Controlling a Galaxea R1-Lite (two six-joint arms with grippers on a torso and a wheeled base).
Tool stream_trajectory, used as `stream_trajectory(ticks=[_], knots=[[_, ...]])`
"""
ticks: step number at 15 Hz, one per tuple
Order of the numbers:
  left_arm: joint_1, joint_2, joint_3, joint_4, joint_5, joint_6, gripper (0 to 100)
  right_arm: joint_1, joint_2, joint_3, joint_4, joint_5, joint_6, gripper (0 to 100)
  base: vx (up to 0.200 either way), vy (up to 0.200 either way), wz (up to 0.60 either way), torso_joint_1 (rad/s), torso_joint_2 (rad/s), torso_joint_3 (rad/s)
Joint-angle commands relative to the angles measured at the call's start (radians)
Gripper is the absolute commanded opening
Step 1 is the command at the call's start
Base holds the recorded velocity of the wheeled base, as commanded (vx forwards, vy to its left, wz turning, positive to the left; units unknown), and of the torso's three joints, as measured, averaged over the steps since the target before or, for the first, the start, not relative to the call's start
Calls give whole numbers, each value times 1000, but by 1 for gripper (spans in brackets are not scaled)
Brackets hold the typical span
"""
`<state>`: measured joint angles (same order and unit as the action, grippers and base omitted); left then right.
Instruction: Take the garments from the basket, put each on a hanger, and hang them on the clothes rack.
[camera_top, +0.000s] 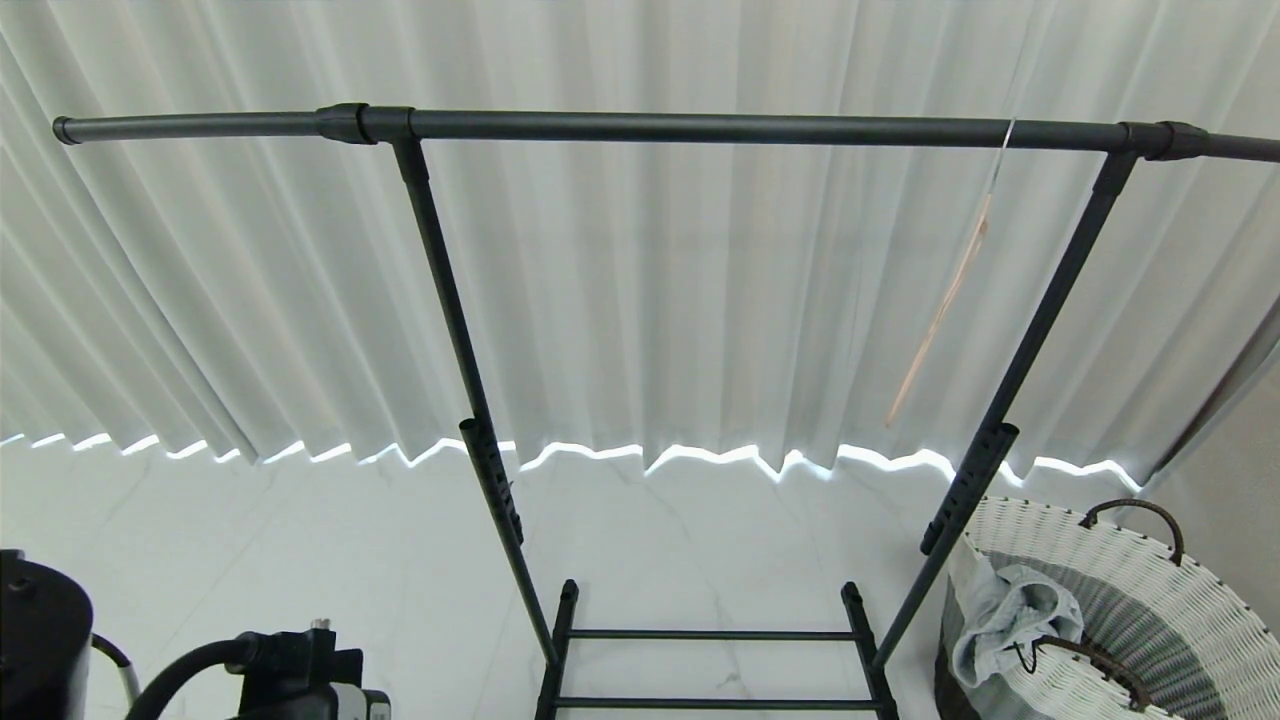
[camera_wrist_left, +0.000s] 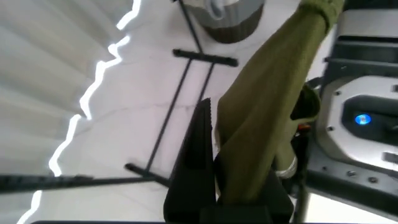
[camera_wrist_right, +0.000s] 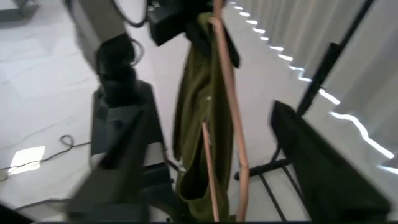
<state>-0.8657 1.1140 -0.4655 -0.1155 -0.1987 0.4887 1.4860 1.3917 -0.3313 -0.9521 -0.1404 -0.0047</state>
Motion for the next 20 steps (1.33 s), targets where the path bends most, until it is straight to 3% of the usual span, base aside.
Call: stream_trajectory(ticks=[1,3,5,7,9,11,14,17,20], knots=[[-1,-10,21,-6,22,10,0,-47,1,1,3,-7,-6,100,0,0,0,0,0,0],[1,-11,24,-6,61,24,0,-102,1,8,6,-5,-28,100,0,0,0,0,0,0],[2,-8,27,-4,191,17,0,-193,1,28,6,-5,-38,100,0,0,0,0,0,0],[8,-5,27,-6,254,7,0,-250,1,43,6,-5,-37,100,0,0,0,0,0,0],[36,0,19,-6,326,-45,0,-325,10,44,6,-5,-32,100,0,0,0,0,0,0],[47,10,-12,-6,380,-110,0,-343,44,44,6,-5,-17,100,0,0,0,0,0,0],[47,12,-50,-6,407,-168,0,-343,110,37,6,-5,20,100,0,0,0,0,0,0],[47,-5,-87,-6,406,-174,0,-343,182,15,6,-5,80,100,0,0,0,0,0,0],[44,-17,-122,-23,401,-173,0,-343,283,-72,6,-31,158,100,0,0,0,0,0,0]])
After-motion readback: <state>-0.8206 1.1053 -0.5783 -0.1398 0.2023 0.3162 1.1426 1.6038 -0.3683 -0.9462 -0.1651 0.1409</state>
